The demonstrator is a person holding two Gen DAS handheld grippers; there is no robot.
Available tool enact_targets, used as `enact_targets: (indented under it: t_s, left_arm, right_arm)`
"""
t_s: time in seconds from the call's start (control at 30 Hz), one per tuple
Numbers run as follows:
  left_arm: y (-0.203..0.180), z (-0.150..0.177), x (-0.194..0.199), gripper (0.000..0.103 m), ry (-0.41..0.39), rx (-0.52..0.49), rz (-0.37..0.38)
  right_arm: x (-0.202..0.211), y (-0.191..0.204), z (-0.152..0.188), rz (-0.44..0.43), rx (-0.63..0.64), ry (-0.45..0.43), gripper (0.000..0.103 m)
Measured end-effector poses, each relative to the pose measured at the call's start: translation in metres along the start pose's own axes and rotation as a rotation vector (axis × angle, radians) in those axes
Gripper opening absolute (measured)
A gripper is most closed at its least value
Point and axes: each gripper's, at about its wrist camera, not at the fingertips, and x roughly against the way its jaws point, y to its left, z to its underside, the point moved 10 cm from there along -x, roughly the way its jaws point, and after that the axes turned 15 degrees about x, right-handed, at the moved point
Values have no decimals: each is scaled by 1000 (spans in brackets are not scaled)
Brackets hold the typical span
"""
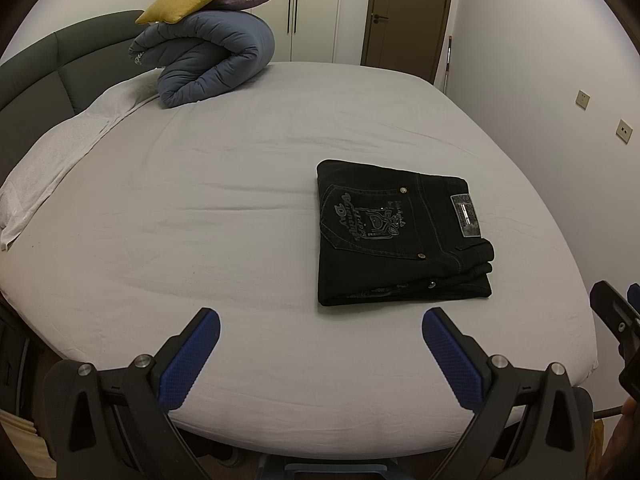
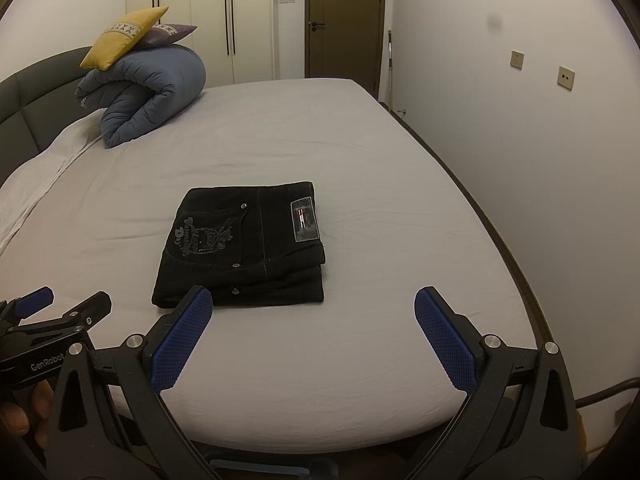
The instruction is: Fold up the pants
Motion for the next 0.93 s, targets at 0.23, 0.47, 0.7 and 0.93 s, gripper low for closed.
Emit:
enact_targets:
  t_s: [0.23,0.47,0.7,0.93]
  left_arm:
    - [-2,2,-2,103,2,-6,2]
    - [-1,4,-2,103,9,-4,2]
    - [-1,5,-2,103,8,-8,0]
    - [-2,6,0,103,-9,-25,-5]
  right_arm:
    - [-1,2,0,-6,3,0,103]
    - [-1,3,-1,-6,4,0,103]
    - [-2,3,-1,-8,5,0,103]
    - [-2,4,0,-11,2,2,103]
